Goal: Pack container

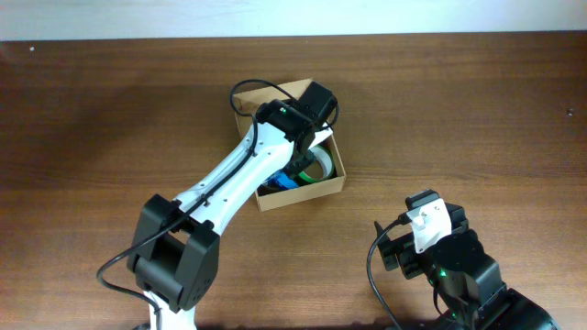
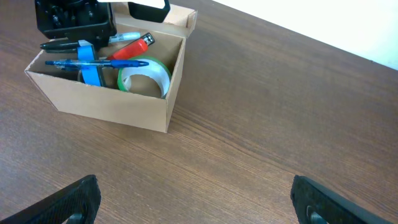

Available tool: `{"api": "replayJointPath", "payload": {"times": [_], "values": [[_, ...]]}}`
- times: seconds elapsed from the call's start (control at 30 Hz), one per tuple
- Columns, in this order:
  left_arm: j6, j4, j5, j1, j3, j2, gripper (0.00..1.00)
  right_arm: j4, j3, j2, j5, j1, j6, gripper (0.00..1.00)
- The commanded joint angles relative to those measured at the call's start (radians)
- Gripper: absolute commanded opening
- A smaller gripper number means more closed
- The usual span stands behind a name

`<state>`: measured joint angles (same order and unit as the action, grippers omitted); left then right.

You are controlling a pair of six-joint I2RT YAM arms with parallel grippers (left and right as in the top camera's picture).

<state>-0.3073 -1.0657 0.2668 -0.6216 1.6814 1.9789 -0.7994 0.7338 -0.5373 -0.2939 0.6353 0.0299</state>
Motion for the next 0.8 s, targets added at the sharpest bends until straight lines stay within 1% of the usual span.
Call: {"api": "replayJointPath", "payload": {"times": [0.0, 0.1, 0.27, 0.37, 0.47, 0.5, 0.53, 0.67, 0.77], "values": [[-0.047, 0.004, 0.010, -0.011, 0.003, 0.018, 0.02, 0.003, -0.002, 0.005, 0.002, -0.003, 0.012, 0.99], [-0.051, 0.016, 0.011, -0.024, 0.003, 0.018, 0.02, 0.003, -0.002, 0.005, 0.002, -0.003, 0.012, 0.99], [-0.105, 0.027, 0.011, -0.051, 0.003, 0.018, 0.02, 0.003, -0.002, 0.005, 0.002, -0.003, 0.012, 0.99], [-0.114, 0.033, 0.011, -0.055, 0.003, 0.018, 0.03, 0.003, -0.002, 0.005, 0.002, -0.003, 0.012, 0.99], [-0.114, 0.033, 0.011, -0.055, 0.003, 0.018, 0.08, 0.003, -0.002, 0.005, 0.002, -0.003, 0.012, 0.99], [-0.114, 0.034, 0.011, -0.055, 0.003, 0.018, 0.14, 0.003, -0.002, 0.005, 0.002, -0.003, 0.012, 0.99], [-0.114, 0.034, 0.010, -0.055, 0.003, 0.018, 0.18, 0.003, -0.002, 0.005, 0.002, -0.003, 0.012, 0.99], [-0.114, 0.034, 0.011, -0.055, 0.003, 0.019, 0.22, 0.003, -0.002, 0.005, 0.002, -0.003, 0.012, 0.99], [-0.113, 0.034, 0.010, -0.055, 0.003, 0.020, 0.33, 0.003, -0.002, 0.005, 0.002, -0.002, 0.012, 0.99]]}}
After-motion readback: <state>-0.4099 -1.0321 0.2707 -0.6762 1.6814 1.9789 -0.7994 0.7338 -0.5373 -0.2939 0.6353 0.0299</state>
